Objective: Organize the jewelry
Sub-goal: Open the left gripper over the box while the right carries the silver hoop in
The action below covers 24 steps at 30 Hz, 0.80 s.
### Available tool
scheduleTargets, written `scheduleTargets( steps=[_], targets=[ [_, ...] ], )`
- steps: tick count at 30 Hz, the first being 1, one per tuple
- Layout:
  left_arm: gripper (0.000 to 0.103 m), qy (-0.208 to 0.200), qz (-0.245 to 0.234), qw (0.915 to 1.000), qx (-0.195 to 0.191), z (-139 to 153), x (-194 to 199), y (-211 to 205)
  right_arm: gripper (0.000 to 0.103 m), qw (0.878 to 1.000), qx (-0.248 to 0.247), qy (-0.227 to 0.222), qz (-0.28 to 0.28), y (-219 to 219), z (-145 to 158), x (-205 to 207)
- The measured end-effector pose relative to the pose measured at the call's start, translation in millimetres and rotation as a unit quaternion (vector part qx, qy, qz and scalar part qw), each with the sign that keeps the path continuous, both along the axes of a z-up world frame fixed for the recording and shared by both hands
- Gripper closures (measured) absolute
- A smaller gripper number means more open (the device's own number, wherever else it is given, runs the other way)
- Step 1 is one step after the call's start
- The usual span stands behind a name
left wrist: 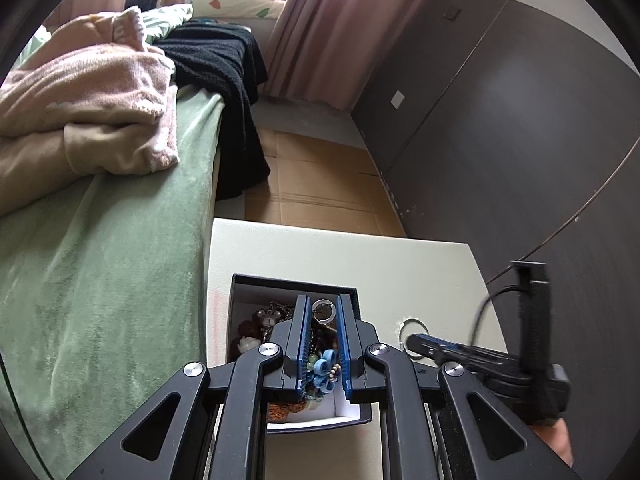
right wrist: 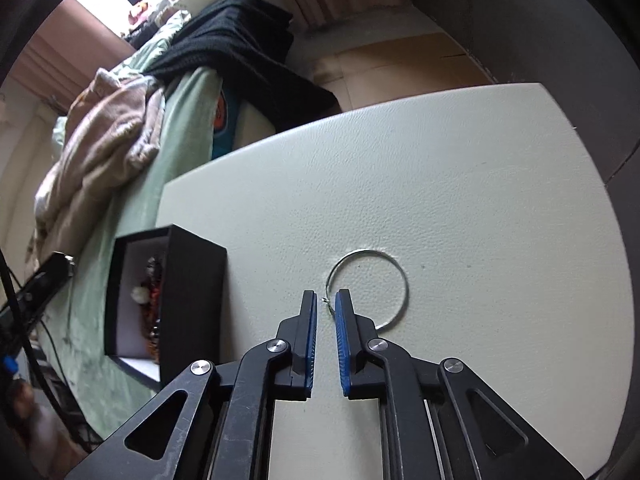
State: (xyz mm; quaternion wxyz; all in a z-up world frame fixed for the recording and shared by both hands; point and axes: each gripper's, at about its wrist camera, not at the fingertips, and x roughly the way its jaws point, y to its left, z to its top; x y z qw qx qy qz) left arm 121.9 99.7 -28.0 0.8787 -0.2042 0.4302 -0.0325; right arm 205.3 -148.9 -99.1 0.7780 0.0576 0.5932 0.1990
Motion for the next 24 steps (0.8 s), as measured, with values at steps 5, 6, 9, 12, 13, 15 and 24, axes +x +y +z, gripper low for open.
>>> scheduleTargets(
  steps=[5, 6, 9, 12, 13, 15, 24],
  targets=[
    [0.090, 0.005, -0.004, 0.9999, -0.009, -3.1, 1.5, 2.8, 0.076, 0.998, -0.058, -0.014, 0.014, 17.3, -8.2, 1.3],
    [0.090, 0.007, -0.006, 0.9999, -0.012, -4.2, 2.2, 2.7, 0.072, 0.998, -0.064, -0.018, 0.016, 19.6, -8.4, 0.9],
    [0.090, 0.016, -0.010, 0.9997, -0.018, -9.1, 5.1, 3.1, 0.070, 0.996, -0.083, -0.033, 0.024, 25.9, -10.3, -1.0],
    [0.089, 0.025, -0.010, 0.9993, -0.028, -13.1, 6.0, 4.9, 0.098, 0.993, -0.102, -0.043, 0.030, 29.2, -12.0, -2.8],
    [0.089, 0.026, -0.010, 0.9992, -0.029, -13.5, 6.1, 5.8, 0.098, 0.994, -0.098, -0.039, 0.026, 27.4, -12.3, -2.2],
    [0.082, 0.029, -0.008, 0.9992, -0.028, -14.0, 5.9, 7.1, 0.099, 0.996, -0.084, -0.031, 0.018, 23.0, -10.7, -0.2],
    [0.043, 0.019, 0.027, 0.9987, -0.038, -10.2, 1.7, 24.9, 0.100, 0.997, 0.046, -0.059, 0.006, 13.4, 32.2, -7.0]
  ],
)
